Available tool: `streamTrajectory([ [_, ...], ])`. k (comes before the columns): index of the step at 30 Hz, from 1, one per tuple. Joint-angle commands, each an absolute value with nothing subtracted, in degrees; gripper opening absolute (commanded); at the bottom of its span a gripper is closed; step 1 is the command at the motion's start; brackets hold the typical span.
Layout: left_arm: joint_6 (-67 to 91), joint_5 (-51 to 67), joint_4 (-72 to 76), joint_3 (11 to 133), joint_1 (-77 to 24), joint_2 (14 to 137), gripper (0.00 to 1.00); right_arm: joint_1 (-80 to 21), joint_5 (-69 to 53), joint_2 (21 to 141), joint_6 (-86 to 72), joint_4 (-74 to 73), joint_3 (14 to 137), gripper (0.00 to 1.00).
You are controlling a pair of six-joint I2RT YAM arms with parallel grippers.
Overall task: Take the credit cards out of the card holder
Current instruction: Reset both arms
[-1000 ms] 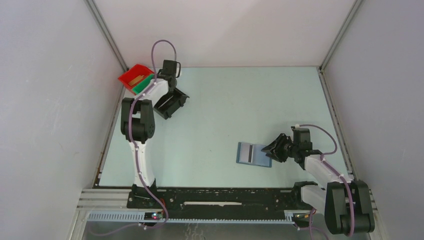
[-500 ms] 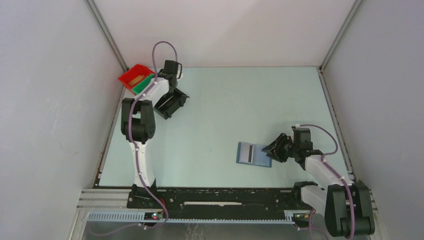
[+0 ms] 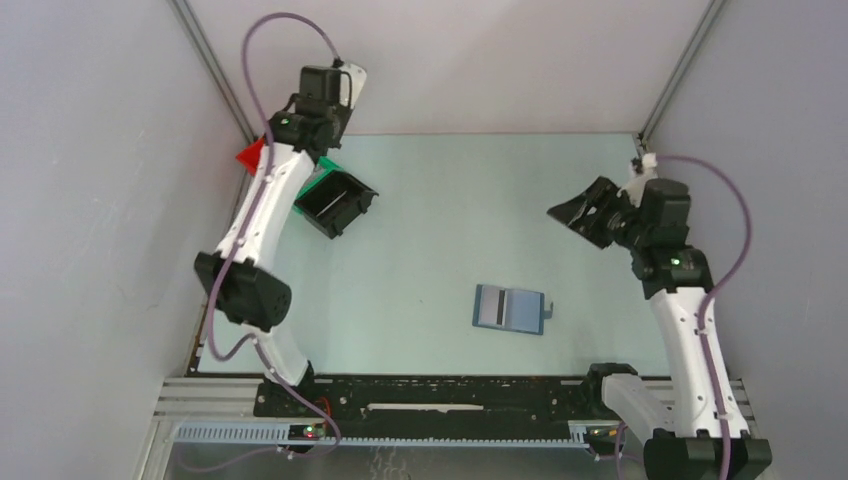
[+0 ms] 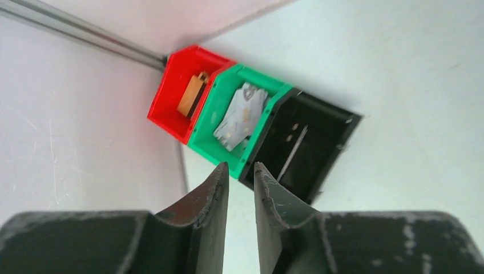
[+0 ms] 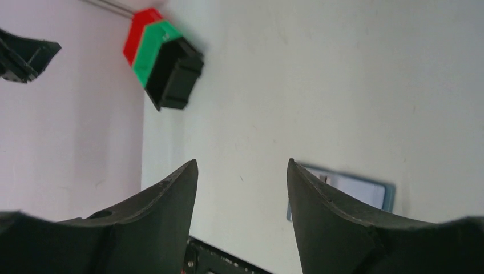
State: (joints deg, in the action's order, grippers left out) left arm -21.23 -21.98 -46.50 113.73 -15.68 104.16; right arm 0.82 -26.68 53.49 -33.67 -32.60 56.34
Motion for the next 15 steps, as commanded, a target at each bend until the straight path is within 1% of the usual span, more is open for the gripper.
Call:
streamTrajectory([
  [1, -7.32, -11.94, -50.36, 116.88, -16.38, 95.10, 0.29, 1.53, -23.72, 51.81, -26.43, -43.46, 67.83, 0.70],
  [4, 0.97, -6.91, -50.10, 114.92, -16.35, 89.98, 0.31, 1.87, -23.84, 50.89, -24.99, -45.55, 74.13, 0.72],
  [6, 4.21, -1.76, -48.92, 111.42, -16.35, 86.57, 0.33, 1.86, -23.31, 49.27, -24.17, -44.27, 75.20, 0.73],
  [9, 8.89, 2.94, -44.42, 102.49, -16.35, 80.80, 0.34, 1.79, -19.33, 45.82, -22.47, -40.60, 71.49, 0.74],
  [11, 11.26, 4.23, -40.99, 95.49, -16.35, 77.29, 0.34, 1.85, -17.27, 43.70, -21.78, -37.87, 67.70, 0.79],
  [15, 12.67, 6.04, -31.01, 80.32, -16.43, 68.88, 0.37, 1.96, -19.06, 42.10, -22.34, -35.15, 63.45, 0.82],
])
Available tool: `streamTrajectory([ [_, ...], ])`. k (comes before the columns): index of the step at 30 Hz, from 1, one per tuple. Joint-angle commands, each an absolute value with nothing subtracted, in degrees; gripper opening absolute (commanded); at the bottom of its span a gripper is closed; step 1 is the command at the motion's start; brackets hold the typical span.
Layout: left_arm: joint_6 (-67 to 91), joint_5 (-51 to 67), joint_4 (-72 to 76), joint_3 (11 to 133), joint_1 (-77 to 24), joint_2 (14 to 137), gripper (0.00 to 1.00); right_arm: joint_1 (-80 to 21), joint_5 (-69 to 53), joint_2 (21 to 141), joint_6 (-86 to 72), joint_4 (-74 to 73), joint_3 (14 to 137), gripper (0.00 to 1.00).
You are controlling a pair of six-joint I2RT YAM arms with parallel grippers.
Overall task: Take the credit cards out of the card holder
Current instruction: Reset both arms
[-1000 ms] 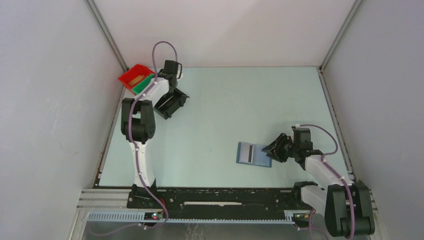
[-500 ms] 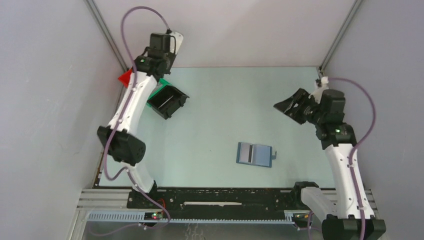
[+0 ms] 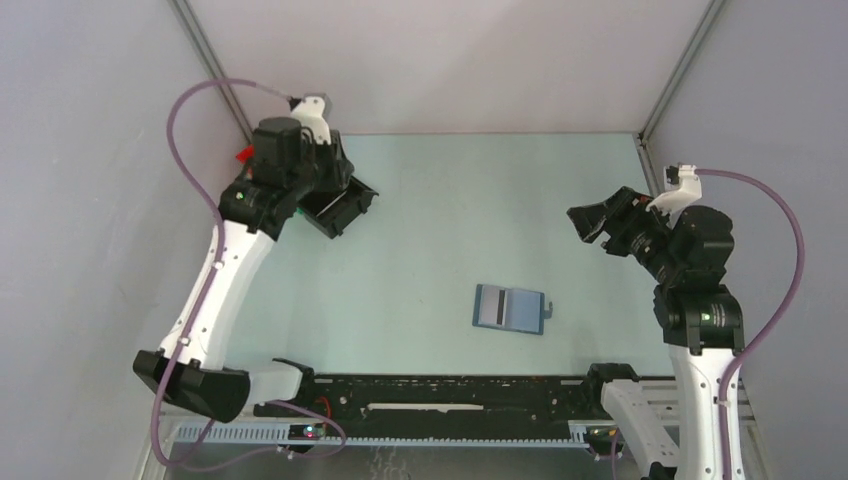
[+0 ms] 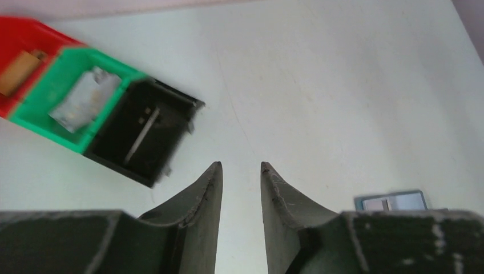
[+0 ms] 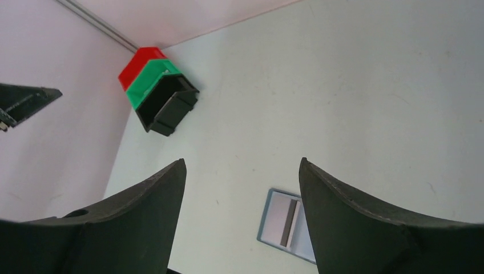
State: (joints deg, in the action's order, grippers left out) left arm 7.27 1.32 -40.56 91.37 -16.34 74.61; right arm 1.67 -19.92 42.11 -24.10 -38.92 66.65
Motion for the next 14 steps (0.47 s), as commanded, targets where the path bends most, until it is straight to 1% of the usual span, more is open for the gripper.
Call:
streamTrajectory([
  [1, 12.97, 5.82, -28.44, 76.86, -16.38, 66.78, 0.37, 1.95, -19.60, 41.91, -22.79, -34.43, 62.40, 0.82],
  [3, 13.73, 5.58, -25.15, 71.84, -16.42, 63.82, 0.38, 1.94, -19.73, 41.58, -23.70, -32.90, 59.89, 0.82],
  [5, 14.77, 5.29, -23.92, 69.66, -16.39, 62.56, 0.39, 1.93, -19.60, 41.36, -24.51, -31.51, 57.87, 0.82],
  [14, 15.27, 6.96, -24.09, 68.90, -16.41, 62.66, 0.39, 1.93, -19.50, 42.08, -25.99, -30.05, 56.67, 0.81],
])
